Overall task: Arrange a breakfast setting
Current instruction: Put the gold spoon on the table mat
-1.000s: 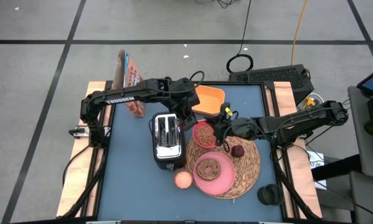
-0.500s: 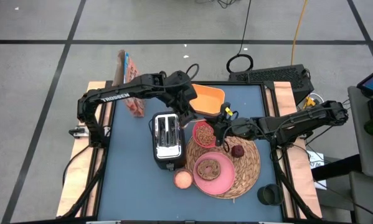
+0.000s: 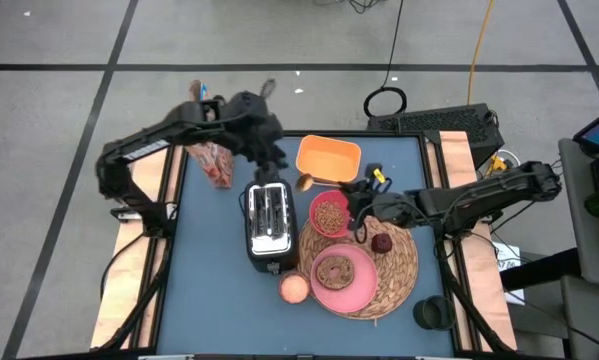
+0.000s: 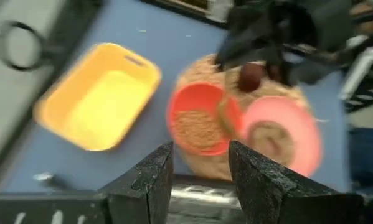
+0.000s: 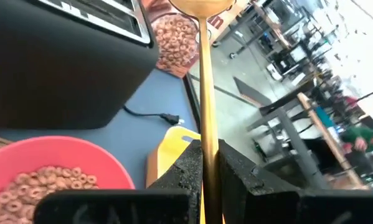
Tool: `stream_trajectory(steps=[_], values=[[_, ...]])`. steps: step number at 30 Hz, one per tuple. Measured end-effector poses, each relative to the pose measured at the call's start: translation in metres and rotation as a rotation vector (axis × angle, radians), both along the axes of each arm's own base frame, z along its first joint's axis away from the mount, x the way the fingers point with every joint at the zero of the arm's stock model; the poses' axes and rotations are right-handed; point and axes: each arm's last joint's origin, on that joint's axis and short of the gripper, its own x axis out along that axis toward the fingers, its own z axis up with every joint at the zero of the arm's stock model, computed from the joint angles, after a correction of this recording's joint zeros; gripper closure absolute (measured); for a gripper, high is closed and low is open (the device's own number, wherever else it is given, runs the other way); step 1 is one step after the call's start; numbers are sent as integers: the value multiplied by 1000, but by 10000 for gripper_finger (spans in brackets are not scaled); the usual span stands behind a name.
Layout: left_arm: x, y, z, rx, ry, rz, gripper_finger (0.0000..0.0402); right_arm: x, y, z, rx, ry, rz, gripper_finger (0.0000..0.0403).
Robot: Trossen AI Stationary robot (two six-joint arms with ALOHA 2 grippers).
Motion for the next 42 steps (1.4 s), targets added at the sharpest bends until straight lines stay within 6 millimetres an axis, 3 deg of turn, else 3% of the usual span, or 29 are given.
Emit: stream_trajectory(steps=[6,10,16,30,35,42], values=[[-40,-6,22,139,12,64,243,-11,4,7,146,-105,-44,384],[-55,-10,27,177,-16,67,243,-17,5,11,211,-194,-129,384],[-65,-13,5,190,-21,58,243,-24,11,16,280,-325,-224,384],[-57,-10,-77,220,-21,32,243,-35,24,20,581,-566,-304,384],[-56,-10,-89,212,8,29,243,-42,28,19,737,-634,-344,383],[-51,-8,-84,234,-69,35,243,-52,30,8,1041,-594,-414,383]])
